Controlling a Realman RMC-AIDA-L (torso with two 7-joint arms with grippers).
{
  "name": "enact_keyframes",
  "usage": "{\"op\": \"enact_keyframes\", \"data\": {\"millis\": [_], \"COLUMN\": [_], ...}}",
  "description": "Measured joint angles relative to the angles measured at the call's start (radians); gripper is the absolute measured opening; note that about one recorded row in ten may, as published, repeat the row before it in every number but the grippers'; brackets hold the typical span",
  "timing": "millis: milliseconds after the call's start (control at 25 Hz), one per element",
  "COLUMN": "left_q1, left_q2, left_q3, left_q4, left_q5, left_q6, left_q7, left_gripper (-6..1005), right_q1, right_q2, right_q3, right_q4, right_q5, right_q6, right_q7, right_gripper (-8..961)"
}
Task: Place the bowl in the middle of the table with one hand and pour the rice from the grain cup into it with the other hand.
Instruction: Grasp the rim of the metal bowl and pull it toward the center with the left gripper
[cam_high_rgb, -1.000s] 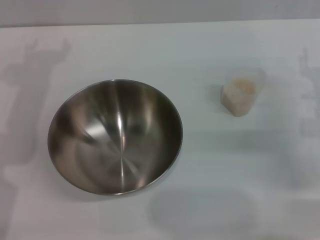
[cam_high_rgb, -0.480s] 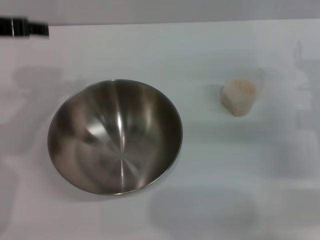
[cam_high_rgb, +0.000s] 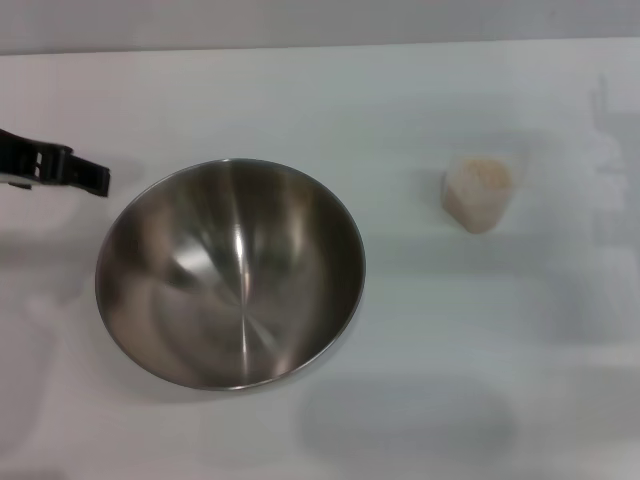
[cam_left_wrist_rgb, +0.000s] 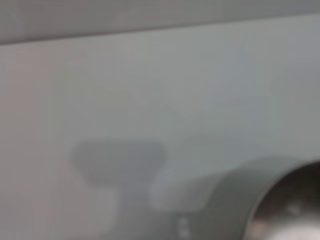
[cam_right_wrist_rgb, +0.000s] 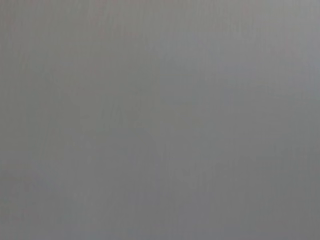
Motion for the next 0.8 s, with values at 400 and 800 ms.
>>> {"op": "enact_keyframes", "data": {"millis": [400, 800], "left_q1": [-0.021, -0.053], "left_q2": [-0.002, -0.001], "left_q3": [0.116, 0.167], "left_q4": [0.051, 0.171], "left_q5": [0.005, 0.022], "left_q6": [-0.02, -0.013], "left_q7": [0.011, 0.037], "left_gripper": [820, 818], "right_q1": [0.007, 0.002], "right_q2": [0.0, 0.001], "right_q3": [0.0, 0.0], "right_q4": [-0.005, -0.006], "right_q5": [0.0, 0.0], "right_q6": [0.0, 0.0], "right_q7": [0.001, 0.001], "right_gripper": [586, 587]}}
